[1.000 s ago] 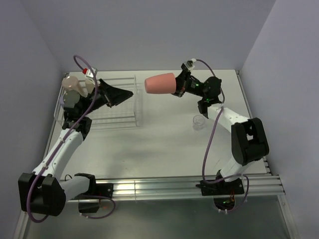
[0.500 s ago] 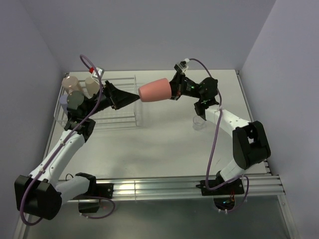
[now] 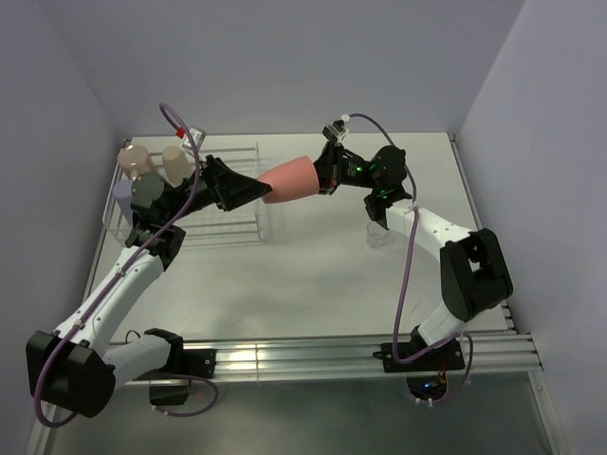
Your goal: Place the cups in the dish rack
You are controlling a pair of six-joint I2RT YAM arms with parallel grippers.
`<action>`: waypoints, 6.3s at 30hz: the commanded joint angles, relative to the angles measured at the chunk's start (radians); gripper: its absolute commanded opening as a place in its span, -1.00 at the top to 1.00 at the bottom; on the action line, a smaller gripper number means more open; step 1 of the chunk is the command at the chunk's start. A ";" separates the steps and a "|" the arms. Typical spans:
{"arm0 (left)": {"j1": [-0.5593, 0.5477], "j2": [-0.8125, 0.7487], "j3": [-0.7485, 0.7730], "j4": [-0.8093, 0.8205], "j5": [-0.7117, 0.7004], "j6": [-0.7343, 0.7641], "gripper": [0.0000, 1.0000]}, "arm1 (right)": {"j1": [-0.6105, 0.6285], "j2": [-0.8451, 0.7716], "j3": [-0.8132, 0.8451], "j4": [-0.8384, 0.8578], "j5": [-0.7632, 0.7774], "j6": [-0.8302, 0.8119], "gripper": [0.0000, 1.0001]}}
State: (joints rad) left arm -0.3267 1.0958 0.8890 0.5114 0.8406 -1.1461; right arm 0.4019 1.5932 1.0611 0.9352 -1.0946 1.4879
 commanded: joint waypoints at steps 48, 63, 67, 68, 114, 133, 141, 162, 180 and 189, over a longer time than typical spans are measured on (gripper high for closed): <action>0.359 0.341 0.776 -1.425 -0.469 1.103 1.00 | -0.288 -0.110 0.151 -0.749 -0.011 -0.641 -1.00; 0.302 0.766 1.070 -1.446 -0.692 1.211 1.00 | -0.290 -0.091 0.177 -0.817 0.013 -0.699 -1.00; 0.265 0.820 1.102 -1.412 -0.750 1.197 1.00 | -0.290 -0.082 0.171 -0.817 0.015 -0.698 -1.00; 0.262 0.846 1.111 -1.410 -0.753 1.192 1.00 | -0.290 -0.081 0.171 -0.816 0.015 -0.698 -1.00; 0.244 1.087 1.292 -1.412 -0.776 1.183 -0.17 | -0.288 -0.042 0.197 -0.811 -0.004 -0.684 -1.00; 0.245 1.003 1.283 -1.363 -0.775 1.181 -0.98 | -0.290 -0.058 0.197 -0.820 -0.005 -0.706 -1.00; 0.245 0.733 1.291 -1.302 -0.765 1.191 -0.99 | -0.322 -0.104 0.298 -1.183 0.084 -1.075 -1.00; 0.147 0.150 0.539 -1.100 -0.261 1.165 -0.92 | -0.057 -0.187 0.126 -1.827 1.091 -2.072 0.06; 0.140 0.180 0.558 -1.116 -0.241 1.157 -0.99 | -0.011 0.051 0.120 -1.695 1.161 -2.063 0.12; 0.137 0.171 0.515 -1.116 -0.239 1.157 -0.98 | -0.011 0.096 0.111 -1.678 1.151 -2.072 0.43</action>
State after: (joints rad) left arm -0.1852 1.2854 1.4101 -0.6395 0.5804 0.0139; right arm 0.3840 1.6947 1.1706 -0.7624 0.0601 -0.5762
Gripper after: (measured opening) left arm 0.992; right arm 0.317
